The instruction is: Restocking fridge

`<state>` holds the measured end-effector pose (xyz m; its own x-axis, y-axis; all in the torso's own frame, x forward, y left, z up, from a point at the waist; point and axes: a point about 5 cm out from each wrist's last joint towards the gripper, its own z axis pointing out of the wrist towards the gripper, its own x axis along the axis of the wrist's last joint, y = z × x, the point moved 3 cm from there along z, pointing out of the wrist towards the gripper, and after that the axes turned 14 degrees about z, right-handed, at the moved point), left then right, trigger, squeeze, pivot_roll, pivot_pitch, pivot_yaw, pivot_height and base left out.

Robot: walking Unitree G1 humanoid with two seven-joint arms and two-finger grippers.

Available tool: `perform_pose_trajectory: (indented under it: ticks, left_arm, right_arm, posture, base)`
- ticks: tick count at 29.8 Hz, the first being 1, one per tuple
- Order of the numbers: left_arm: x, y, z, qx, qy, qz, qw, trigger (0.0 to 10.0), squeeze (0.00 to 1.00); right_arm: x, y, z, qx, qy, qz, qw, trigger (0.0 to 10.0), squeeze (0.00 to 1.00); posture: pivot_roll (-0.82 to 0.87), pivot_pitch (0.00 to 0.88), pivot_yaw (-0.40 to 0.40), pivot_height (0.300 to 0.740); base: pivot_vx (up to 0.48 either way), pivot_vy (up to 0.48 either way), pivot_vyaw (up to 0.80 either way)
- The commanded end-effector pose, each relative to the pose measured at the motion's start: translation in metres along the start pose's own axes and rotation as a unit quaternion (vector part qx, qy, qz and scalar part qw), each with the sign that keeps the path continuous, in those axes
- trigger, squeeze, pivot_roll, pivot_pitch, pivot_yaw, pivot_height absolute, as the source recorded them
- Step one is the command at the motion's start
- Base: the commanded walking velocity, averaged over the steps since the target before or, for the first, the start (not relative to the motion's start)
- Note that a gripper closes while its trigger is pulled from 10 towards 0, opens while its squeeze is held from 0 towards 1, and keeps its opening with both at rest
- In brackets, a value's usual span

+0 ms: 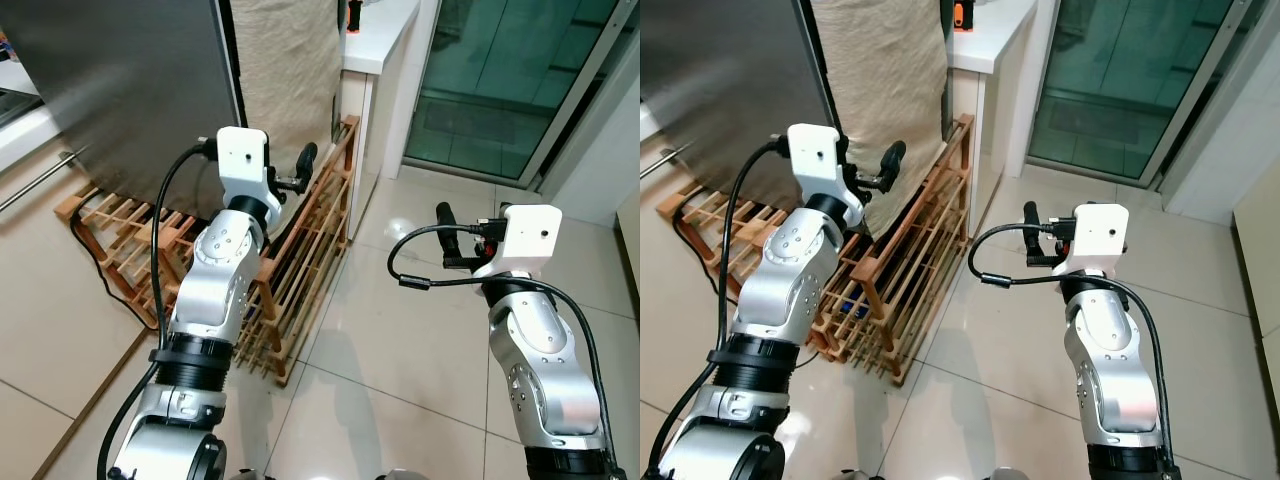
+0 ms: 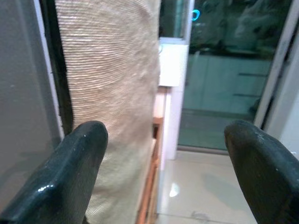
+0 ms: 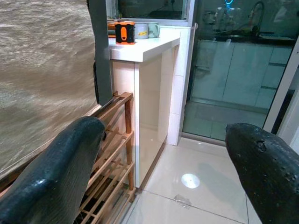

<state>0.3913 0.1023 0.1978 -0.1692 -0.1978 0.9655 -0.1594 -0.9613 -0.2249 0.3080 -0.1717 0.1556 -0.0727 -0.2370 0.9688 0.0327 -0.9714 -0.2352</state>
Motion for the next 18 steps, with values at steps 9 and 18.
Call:
perform_pose_trajectory:
  ticks: [9, 18]
  left_arm:
    - [-0.021, -0.041, -0.071, -0.015, 0.026, -0.049, 0.998, 10.0, 0.0]
    - [-0.056, -0.029, -0.156, 0.021, -0.047, 0.007, 0.999, 10.0, 0.0]
  right_arm:
    - [0.006, 0.019, -0.032, -0.039, 0.019, -0.023, 0.999, 10.0, 0.99]
    - [0.008, 0.046, -0.085, -0.06, 0.021, -0.062, 0.996, 10.0, 0.99]
  posture:
    - [-0.17, 0.0, 0.07, 0.74]
    - [-0.15, 0.005, 0.025, 0.74]
  base:
    - [0.0, 0.0, 0.0]
    - [0.0, 0.0, 0.0]
